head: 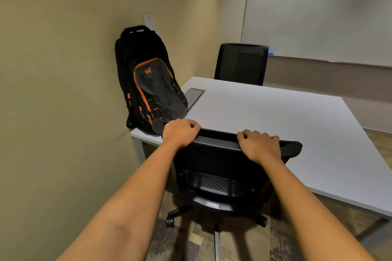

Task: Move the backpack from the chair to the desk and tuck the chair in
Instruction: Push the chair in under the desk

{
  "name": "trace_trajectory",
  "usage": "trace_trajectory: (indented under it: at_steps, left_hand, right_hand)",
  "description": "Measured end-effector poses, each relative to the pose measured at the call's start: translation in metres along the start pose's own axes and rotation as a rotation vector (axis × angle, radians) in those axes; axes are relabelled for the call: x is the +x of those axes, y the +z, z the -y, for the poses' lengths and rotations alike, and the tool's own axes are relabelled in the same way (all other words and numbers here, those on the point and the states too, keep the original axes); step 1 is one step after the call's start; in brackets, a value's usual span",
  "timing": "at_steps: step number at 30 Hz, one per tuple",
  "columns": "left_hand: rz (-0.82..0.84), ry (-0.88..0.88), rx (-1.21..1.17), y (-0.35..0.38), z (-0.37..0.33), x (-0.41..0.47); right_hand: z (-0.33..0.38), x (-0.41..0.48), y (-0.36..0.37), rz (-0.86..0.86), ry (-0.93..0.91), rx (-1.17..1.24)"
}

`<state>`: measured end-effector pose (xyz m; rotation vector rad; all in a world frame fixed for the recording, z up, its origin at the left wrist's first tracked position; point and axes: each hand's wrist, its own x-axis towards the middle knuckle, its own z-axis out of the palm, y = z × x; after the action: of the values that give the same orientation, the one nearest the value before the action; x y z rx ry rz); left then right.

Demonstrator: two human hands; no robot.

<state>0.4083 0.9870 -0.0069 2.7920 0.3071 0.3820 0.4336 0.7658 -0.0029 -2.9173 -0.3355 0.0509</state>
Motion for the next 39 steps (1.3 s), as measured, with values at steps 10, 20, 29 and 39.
trace_trajectory:
  at_steps: [10,20,29,39]
  left_hand:
    - [0.0,0.103,-0.022,-0.005,0.025,0.029]
    - [-0.042,0.137,-0.081,-0.002,0.043,0.053]
    - [-0.033,0.146,-0.102,-0.005,0.042,0.049]
    - [-0.1,0.208,-0.057,-0.006,0.037,0.032]
  right_hand:
    - [0.027,0.013,0.009,-0.155,0.05,0.01]
    - [0.047,0.023,0.012,-0.239,0.106,0.005]
    - [0.046,0.022,0.01,-0.207,0.097,-0.01]
    - [0.043,0.015,0.01,-0.152,0.089,-0.017]
